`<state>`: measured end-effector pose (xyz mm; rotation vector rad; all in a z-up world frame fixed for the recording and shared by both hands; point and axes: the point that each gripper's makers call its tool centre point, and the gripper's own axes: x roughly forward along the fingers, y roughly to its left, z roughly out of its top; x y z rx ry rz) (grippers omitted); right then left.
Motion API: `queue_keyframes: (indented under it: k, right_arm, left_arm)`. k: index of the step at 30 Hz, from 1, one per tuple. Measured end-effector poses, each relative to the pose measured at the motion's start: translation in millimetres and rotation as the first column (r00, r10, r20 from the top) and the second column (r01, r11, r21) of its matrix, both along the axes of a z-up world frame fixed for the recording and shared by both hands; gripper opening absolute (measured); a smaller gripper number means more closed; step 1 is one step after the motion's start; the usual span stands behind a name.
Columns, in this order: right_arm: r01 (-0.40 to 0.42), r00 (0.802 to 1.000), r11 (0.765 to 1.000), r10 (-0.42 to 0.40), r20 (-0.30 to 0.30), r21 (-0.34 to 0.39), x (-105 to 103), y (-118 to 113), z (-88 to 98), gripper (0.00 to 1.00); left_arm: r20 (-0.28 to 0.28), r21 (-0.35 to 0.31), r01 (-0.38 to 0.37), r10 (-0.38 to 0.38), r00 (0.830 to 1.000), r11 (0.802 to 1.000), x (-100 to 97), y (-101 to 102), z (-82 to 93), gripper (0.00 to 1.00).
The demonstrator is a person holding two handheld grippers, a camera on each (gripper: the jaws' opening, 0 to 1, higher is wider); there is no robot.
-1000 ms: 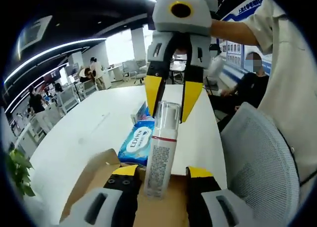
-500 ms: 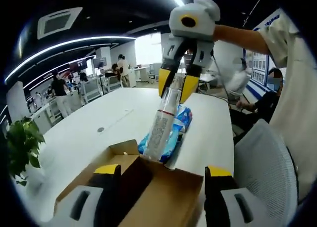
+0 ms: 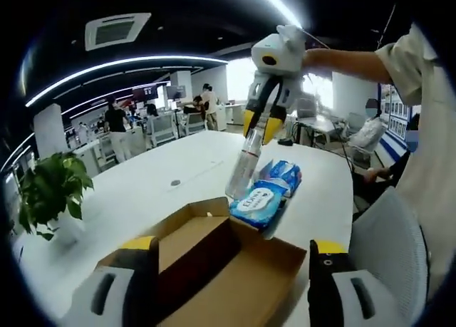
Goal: Operate the shoe box by opening the lid, removing the specified soft item, and placing it in the target area until the item is outside and the box remains undamaged.
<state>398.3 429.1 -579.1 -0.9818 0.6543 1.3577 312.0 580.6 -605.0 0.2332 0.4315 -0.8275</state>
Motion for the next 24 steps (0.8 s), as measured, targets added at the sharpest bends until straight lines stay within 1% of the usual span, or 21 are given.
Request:
queue_keyframes:
  k: [7,10,15,24]
  right_arm:
    - [0.020,1.000,0.998,-0.020,0.007,-0.060,20,-14,-7.2,0.16]
    - [0.042,0.999,0.997,-0.042,0.003,-0.068,28,-17,-10.5,0.16]
    - [0.055,0.998,0.992,-0.054,0.011,-0.114,43,-23,-19.5,0.16]
    - [0.071,0.997,0.980,-0.071,0.011,-0.187,60,-29,-32.9,0.16]
  left_arm:
    - [0.017,-0.011,-0.058,0.059,0.998,0.998,-3.4,19,3.7,0.96]
    - [0.026,-0.019,-0.072,0.072,0.997,0.997,-6.0,24,6.2,0.99]
    - [0.032,-0.028,-0.095,0.096,0.995,0.995,-10.1,33,8.0,1.00]
    - [0.046,-0.038,-0.160,0.162,0.986,0.986,-15.0,54,10.4,1.00]
